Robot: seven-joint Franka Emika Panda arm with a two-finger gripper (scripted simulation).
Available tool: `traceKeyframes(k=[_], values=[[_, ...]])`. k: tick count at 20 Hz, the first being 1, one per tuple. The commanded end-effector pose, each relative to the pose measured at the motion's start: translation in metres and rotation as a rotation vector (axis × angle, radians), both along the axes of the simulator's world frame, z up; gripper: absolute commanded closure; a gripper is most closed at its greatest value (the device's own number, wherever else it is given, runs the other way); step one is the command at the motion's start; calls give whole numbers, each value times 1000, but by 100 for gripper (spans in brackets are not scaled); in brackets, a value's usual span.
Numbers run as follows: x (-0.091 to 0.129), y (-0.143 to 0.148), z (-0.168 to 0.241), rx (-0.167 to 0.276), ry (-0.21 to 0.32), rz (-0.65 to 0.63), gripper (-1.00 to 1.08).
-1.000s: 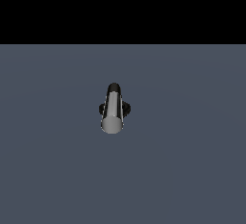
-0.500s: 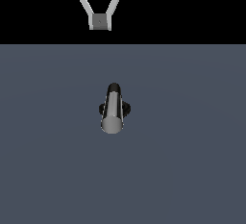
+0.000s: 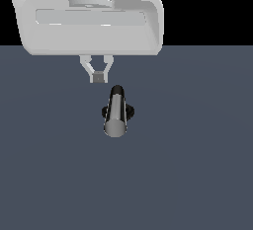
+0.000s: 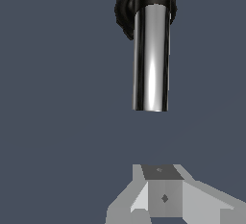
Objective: Turn on the faucet by rotating a designated handle.
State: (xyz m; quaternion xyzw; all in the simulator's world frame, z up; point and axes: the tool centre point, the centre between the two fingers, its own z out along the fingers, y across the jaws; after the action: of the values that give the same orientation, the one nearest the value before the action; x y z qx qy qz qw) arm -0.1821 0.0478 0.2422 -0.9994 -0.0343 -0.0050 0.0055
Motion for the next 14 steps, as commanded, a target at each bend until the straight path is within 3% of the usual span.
traceKeyframes(k=[1, 14], values=[[5, 5, -20, -1, 1, 9, 108], [30, 25, -106, -6, 7, 49, 108]])
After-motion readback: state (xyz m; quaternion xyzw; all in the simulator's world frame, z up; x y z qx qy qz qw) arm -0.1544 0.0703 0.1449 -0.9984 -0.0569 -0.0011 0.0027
